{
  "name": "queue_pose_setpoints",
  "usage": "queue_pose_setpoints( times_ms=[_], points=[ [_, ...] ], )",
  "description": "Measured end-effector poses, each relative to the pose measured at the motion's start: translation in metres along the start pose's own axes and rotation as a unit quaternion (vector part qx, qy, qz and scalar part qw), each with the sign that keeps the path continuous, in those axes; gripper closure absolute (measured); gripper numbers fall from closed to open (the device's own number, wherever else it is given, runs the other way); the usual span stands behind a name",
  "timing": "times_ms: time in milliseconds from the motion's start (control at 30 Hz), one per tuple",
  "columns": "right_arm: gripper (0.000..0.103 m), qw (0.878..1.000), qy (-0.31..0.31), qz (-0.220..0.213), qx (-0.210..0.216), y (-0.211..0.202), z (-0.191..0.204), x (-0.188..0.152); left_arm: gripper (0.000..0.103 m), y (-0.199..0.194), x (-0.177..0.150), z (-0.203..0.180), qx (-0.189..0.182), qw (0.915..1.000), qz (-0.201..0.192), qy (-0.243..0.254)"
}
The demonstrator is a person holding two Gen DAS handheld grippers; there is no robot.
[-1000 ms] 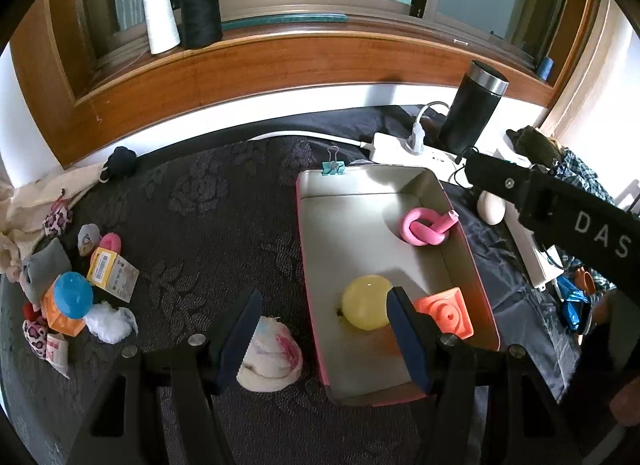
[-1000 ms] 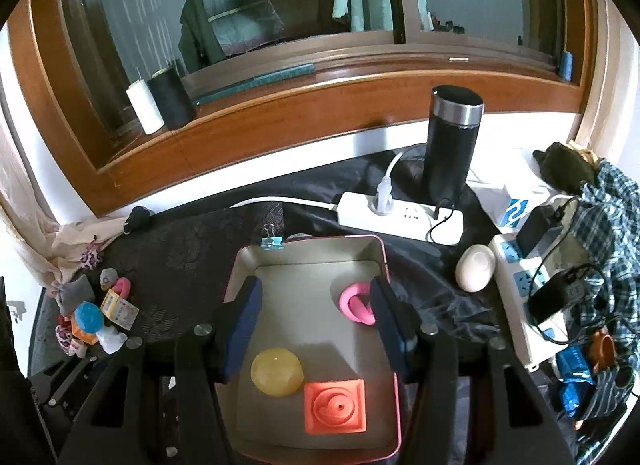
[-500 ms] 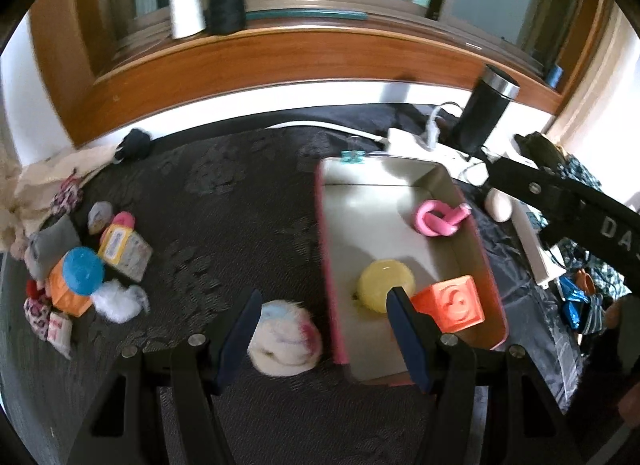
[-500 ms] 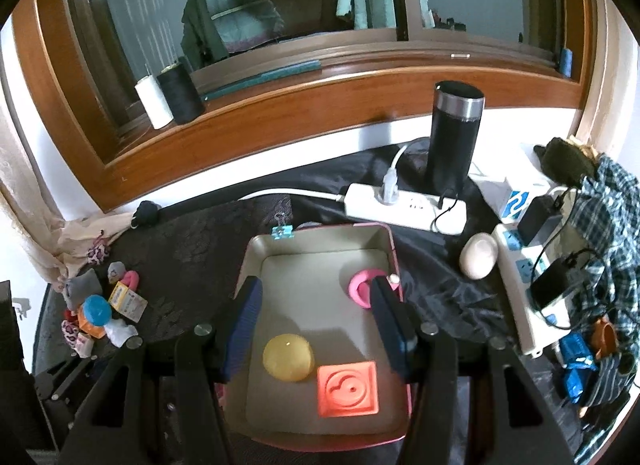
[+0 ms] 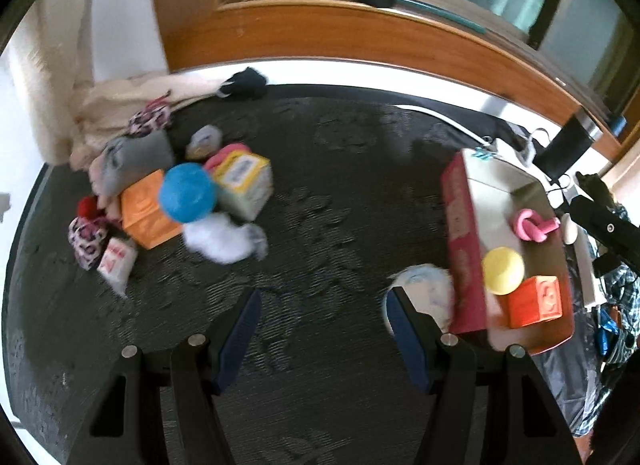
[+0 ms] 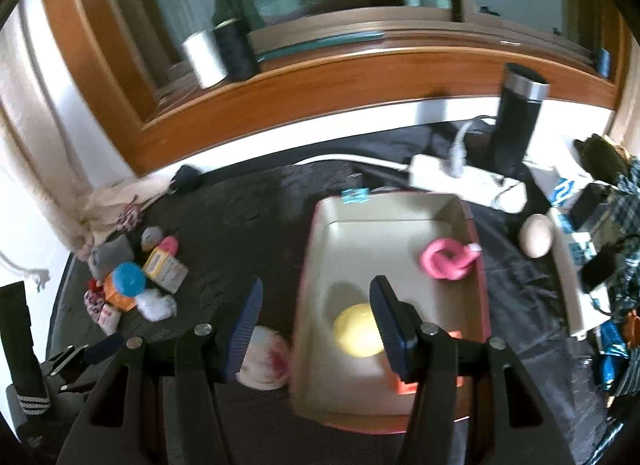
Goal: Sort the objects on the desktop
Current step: 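Pass the white-pink plush ball from left gripper into right gripper, then grasp white Z-printed cup with left gripper while right holds plush ball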
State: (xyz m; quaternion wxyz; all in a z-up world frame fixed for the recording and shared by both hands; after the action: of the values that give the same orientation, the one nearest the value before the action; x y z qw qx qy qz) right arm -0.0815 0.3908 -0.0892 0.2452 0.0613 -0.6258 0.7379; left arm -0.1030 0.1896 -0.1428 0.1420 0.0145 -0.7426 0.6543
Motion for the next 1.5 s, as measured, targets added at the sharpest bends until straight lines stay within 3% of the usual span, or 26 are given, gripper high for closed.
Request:
queue_pose_setpoints(
  times_ms=[167, 367, 633, 967, 1167, 1300, 1367, 1400, 1500],
  points=[
    [0.043, 0.999, -0.028, 0.035, 0.015, 0.025, 0.038, -0.017, 0.036, 0.000, -0.004, 0.035, 0.004, 0.9997, 0.003, -0.023],
    [0.043, 0.995, -0.049, 0.087, 0.004, 0.062, 0.063, -0.047, 0.036, 0.010, -0.010, 0.090, 0.014, 0.9977, 0.016, -0.064],
    [0.043, 0.989, -0.052, 0.130, -0.044, 0.102, 0.064, -0.070, 0.036, 0.027, -0.007, 0.147, 0.020, 0.9945, 0.029, -0.099],
    [0.035, 0.980, -0.079, 0.136, -0.118, 0.128, 0.066, -0.072, 0.036, 0.051, 0.004, 0.223, 0.046, 0.9896, 0.034, -0.132],
    [0.034, 0.974, -0.098, 0.133, -0.152, 0.137, 0.067, -0.069, 0.036, 0.079, 0.009, 0.232, 0.042, 0.9900, 0.050, -0.125],
    [0.036, 0.976, -0.096, 0.131, -0.145, 0.137, 0.067, -0.068, 0.036, 0.086, 0.012, 0.227, 0.050, 0.9917, 0.048, -0.108],
    [0.038, 0.977, -0.095, 0.130, -0.142, 0.137, 0.067, -0.067, 0.043, 0.084, 0.012, 0.223, 0.054, 0.9923, 0.044, -0.102],
    [0.039, 0.977, -0.094, 0.130, -0.140, 0.136, 0.067, -0.067, 0.054, 0.082, 0.012, 0.221, 0.055, 0.9925, 0.042, -0.101],
    [0.040, 0.978, -0.093, 0.129, -0.135, 0.136, 0.067, -0.066, 0.060, 0.076, 0.009, 0.215, 0.055, 0.9929, 0.037, -0.098]
  ],
)
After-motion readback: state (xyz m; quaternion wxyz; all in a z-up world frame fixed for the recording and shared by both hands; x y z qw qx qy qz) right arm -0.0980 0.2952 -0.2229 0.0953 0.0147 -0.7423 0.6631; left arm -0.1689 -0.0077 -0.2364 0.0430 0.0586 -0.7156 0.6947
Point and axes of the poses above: each gripper's, at about its wrist camera, not at the fingertips, and y roughly the way its jaws point, z to its left, x to its top, the point moved 8 cm from there along y, roughly the way its jaws point, and after that the axes turned 13 degrees about z, right-handed, at the moved point
